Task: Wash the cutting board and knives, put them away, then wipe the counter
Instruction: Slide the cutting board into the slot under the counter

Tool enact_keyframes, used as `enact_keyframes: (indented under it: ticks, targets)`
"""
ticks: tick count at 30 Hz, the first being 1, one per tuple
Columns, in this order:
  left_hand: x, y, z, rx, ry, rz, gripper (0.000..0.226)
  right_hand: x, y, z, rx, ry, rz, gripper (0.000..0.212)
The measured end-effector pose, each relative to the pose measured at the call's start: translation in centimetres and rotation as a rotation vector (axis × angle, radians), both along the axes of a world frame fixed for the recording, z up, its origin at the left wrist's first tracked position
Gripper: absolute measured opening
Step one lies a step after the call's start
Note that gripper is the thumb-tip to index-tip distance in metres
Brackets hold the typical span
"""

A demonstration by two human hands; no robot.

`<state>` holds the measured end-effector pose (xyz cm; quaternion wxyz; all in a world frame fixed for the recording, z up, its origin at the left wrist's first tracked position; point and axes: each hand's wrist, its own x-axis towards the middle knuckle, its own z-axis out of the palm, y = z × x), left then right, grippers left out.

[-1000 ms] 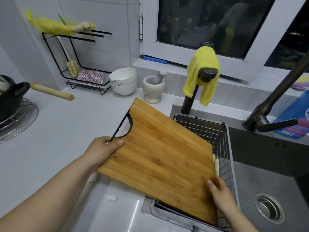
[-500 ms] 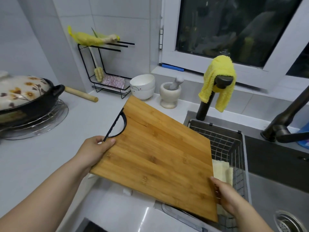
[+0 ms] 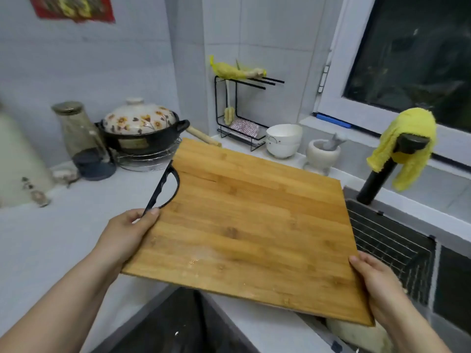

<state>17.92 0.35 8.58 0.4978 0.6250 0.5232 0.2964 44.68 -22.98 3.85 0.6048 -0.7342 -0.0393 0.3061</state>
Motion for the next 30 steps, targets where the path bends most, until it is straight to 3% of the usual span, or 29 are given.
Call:
enact_keyframes:
  ticks: [7,15,22,30]
  targets:
    - [-12.5,-4.1,-0.9,-0.028,-0.012,0.332,0.014,-6.6,7.4,0.6,-0.032,-0.152,0.387,0.019]
    - [-23.5,-7.1,-2.8,-0.053,-0.005,0.606,0.008,-15.6,13.5,-0.6,-0.121,-0.229,0.593,0.025]
    - [-32.1,-8.6,-4.4,-0.083,0.045,0.73,0.02,-23.9,16.4,-1.1,-0.18,-0.266,0.727,0.024]
    - [-37.5,-8.5,-6.3,-0.122,0.144,0.663,0.018,-28.8,17.9,-1.7,-0.232,-0.243,0.778,0.025]
